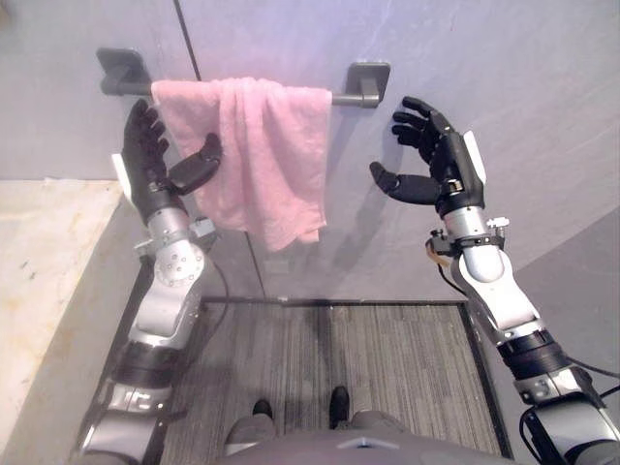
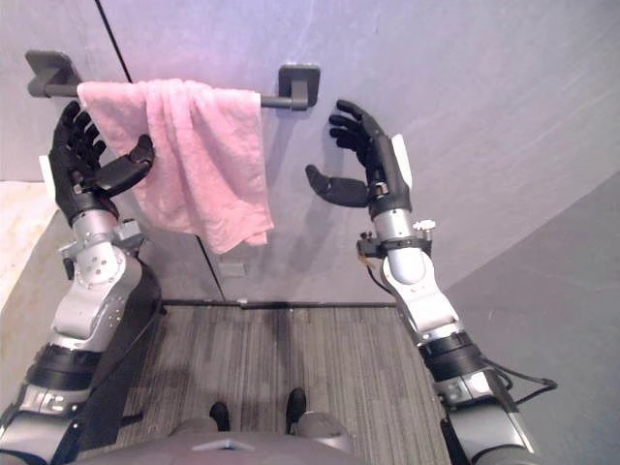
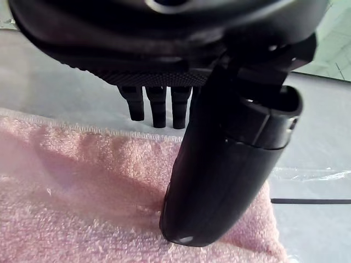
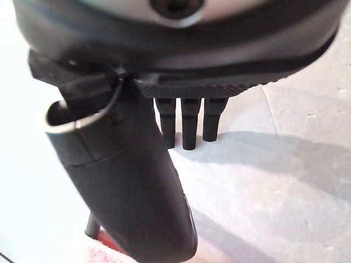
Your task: Organize the bathroom.
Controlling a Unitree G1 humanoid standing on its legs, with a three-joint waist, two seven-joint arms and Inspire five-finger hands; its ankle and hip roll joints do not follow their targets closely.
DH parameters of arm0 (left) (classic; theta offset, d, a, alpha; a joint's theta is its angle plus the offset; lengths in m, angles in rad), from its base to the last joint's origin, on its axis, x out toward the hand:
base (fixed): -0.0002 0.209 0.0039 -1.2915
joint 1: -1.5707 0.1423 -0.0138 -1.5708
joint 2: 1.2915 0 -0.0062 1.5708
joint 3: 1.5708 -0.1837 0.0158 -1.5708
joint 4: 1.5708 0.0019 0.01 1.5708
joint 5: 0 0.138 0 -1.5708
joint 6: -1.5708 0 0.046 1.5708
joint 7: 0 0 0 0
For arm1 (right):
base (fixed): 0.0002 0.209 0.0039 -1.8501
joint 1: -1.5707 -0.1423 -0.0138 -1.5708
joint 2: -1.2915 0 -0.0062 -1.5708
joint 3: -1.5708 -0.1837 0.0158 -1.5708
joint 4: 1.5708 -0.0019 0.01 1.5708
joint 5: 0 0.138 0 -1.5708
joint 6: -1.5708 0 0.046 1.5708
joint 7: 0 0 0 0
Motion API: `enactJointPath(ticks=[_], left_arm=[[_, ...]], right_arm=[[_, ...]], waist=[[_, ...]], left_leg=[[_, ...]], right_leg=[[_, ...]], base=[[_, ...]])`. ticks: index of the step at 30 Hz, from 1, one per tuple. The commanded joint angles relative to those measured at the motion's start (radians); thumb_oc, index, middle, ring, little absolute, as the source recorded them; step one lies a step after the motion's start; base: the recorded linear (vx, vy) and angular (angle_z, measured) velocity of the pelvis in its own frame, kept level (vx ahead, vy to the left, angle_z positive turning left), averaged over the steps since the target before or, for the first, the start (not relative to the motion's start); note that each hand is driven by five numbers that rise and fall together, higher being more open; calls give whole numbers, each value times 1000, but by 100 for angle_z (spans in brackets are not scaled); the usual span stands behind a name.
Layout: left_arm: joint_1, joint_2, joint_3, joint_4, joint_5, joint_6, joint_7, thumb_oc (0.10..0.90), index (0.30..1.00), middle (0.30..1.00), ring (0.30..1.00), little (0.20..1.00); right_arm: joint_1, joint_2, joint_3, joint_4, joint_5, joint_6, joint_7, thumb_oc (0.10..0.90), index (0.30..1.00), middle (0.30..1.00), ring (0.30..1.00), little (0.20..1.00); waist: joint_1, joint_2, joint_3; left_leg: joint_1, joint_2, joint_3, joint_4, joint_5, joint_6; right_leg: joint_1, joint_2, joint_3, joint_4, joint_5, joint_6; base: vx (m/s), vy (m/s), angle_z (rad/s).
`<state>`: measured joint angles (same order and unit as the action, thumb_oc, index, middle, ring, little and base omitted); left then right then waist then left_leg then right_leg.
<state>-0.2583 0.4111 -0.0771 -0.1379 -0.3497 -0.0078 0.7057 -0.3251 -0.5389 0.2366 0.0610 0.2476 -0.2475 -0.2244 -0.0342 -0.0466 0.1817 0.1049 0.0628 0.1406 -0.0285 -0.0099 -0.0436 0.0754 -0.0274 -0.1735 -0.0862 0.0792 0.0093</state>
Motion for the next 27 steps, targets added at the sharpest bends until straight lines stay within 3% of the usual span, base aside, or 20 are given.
enactJointPath(ticks=[1, 4, 8, 17, 27], left_arm=[[-37, 50, -13, -28, -46, -5, -105, 800, 900, 900, 900, 900], [-11, 46, -12, -34, -89, 38, -167, 800, 900, 900, 900, 900], [-2, 53, -14, -29, -115, 61, -209, 800, 900, 900, 900, 900], [-6, 77, -50, -11, -168, 189, -351, 800, 900, 900, 900, 900], [-25, 104, -52, 14, -135, 195, -350, 800, 900, 900, 900, 900]], right_arm=[[-123, -21, 1, -76, 18, -53, 33, 800, 900, 900, 900, 900], [-120, -18, 1, -86, 54, -20, 64, 800, 900, 900, 900, 900], [-113, -15, 7, -115, 107, 28, 115, 800, 900, 900, 900, 900], [-95, 24, 46, -149, 252, 160, 217, 800, 900, 900, 900, 900], [-179, 55, 103, -139, 303, 219, 307, 800, 900, 900, 900, 900]], waist=[[-8, 17, -101], [-11, 36, -114], [-12, 39, -122], [-13, 46, -130], [14, 35, -131]], left_leg=[[-8, -13, -48, -15, 8, 6], [8, -13, -25, -59, 11, 3], [-4, -26, -17, -59, 4, 7], [-15, -53, 5, -59, -8, 32], [-10, -66, 42, -59, -18, 47]], right_leg=[[31, 34, 16, 63, -120, 71], [21, 5, -4, 64, -116, 95], [10, -22, -16, 63, -104, 116], [-20, -63, -25, 84, -86, 149], [-33, -102, -55, 97, -66, 179]], base=[[103, 209, -16], [96, 210, -4], [63, 156, 1], [56, 113, 1], [77, 69, 2]])
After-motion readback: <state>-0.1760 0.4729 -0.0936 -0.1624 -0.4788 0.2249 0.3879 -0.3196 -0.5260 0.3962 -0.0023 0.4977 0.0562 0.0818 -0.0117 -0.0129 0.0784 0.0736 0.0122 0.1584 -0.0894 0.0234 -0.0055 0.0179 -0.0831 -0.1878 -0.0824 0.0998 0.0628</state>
